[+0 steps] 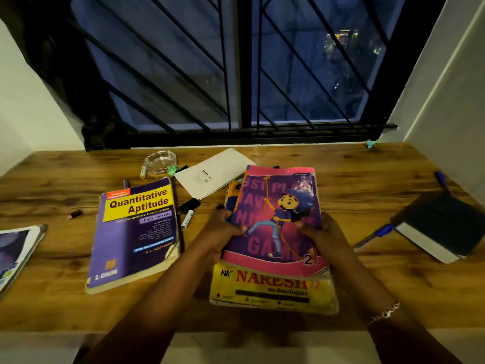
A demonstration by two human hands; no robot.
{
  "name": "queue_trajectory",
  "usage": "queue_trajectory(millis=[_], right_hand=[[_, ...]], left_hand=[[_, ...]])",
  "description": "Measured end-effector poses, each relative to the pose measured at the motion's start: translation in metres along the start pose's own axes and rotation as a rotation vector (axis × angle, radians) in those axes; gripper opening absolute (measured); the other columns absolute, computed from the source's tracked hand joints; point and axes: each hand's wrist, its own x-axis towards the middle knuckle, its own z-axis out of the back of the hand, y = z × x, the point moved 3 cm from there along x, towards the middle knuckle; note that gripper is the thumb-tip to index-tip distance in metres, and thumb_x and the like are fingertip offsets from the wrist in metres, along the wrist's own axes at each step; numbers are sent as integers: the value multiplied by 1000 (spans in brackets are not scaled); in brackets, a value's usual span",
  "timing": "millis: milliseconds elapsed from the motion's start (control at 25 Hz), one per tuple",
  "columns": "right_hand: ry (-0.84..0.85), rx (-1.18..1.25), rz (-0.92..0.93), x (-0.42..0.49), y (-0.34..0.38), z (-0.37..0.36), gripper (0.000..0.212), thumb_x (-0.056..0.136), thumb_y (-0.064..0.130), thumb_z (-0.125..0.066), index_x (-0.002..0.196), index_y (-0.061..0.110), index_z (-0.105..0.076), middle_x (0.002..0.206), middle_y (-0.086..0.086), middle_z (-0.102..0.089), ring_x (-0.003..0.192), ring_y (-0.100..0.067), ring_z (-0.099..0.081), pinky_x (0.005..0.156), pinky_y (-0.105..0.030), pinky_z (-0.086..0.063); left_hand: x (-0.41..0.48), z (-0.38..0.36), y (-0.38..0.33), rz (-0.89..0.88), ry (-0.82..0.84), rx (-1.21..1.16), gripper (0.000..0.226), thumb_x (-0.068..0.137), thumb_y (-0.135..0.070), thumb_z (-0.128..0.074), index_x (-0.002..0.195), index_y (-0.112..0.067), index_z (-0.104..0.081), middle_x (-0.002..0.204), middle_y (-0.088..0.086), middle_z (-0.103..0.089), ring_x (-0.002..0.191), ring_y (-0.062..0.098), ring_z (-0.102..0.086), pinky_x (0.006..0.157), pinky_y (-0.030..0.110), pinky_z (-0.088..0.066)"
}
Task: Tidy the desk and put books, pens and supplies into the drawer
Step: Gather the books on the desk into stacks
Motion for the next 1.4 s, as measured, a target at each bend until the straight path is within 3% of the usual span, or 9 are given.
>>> queue_trajectory(millis=[120,240,560,720,800,920,1080,1200,1400], right_hand=[[-44,-81,-45,-15,-16,-4,21,83,1,-62,104,2,-60,92,-12,-64,72,0,-66,59,-11,-52],[-108,-199,-82,-25,-28,-3,24,80,9,-68,101,1,-61,96,-21,-68,89,-34,-65,77,-43,-55],[-176,-648,-151,-37,-21,-2,31,79,31,-69,97,7,-61,92,-18,-66,81,-35,-63,72,-41,-52],[-256,-862,-67,-40,1,-14,38,79,24,-69,113,7,-60,109,-28,-51,94,-44,-55,81,-44,-47],[-294,-925,83,-38,19,-33,41,76,14,-73,113,3,-61,104,-32,-52,90,-48,-56,78,-46,-47],[-136,-973,345,-29,33,-90,38,65,1,-78,100,-6,-64,93,-32,-58,84,-48,-59,73,-49,-49],[156,-884,492,-21,57,-184,42,80,16,-69,120,7,-57,122,-20,-51,108,-40,-53,86,-42,-44],[347,-917,538,-22,66,-247,45,87,30,-59,130,21,-46,135,-5,-42,122,-27,-44,100,-40,-41],[605,-940,644,-33,75,-329,45,89,27,-57,131,16,-43,138,-6,-38,126,-23,-40,102,-33,-35]], left_hand=[[-11,3,18,27,41,10,40,84,3,-59,123,1,-47,104,14,-63,79,22,-63,64,28,-54],[-18,4,31,26,39,42,42,84,1,-61,123,-1,-45,121,20,-58,97,28,-60,80,39,-53],[-23,12,34,-222,-63,815,40,83,-29,-65,117,-10,-54,115,9,-61,105,23,-58,82,32,-45],[-27,46,21,-324,-251,738,33,87,-28,-61,116,-12,-58,115,7,-62,107,22,-57,89,34,-46],[-27,74,20,-426,-394,659,27,87,-23,-61,111,-11,-60,112,8,-62,106,23,-57,88,34,-47],[-26,119,28,-489,-590,639,20,87,-15,-59,106,-7,-63,109,11,-63,107,25,-53,87,31,-44],[-29,203,41,-420,-870,578,15,86,-14,-59,96,-4,-64,101,16,-65,101,33,-55,85,39,-42],[-41,271,60,-259,-1047,629,22,88,-16,-55,105,-4,-61,108,18,-62,105,34,-54,88,41,-42],[-62,357,97,140,-977,1016,39,90,-25,-52,124,-5,-48,129,19,-51,121,34,-45,99,39,-37]])
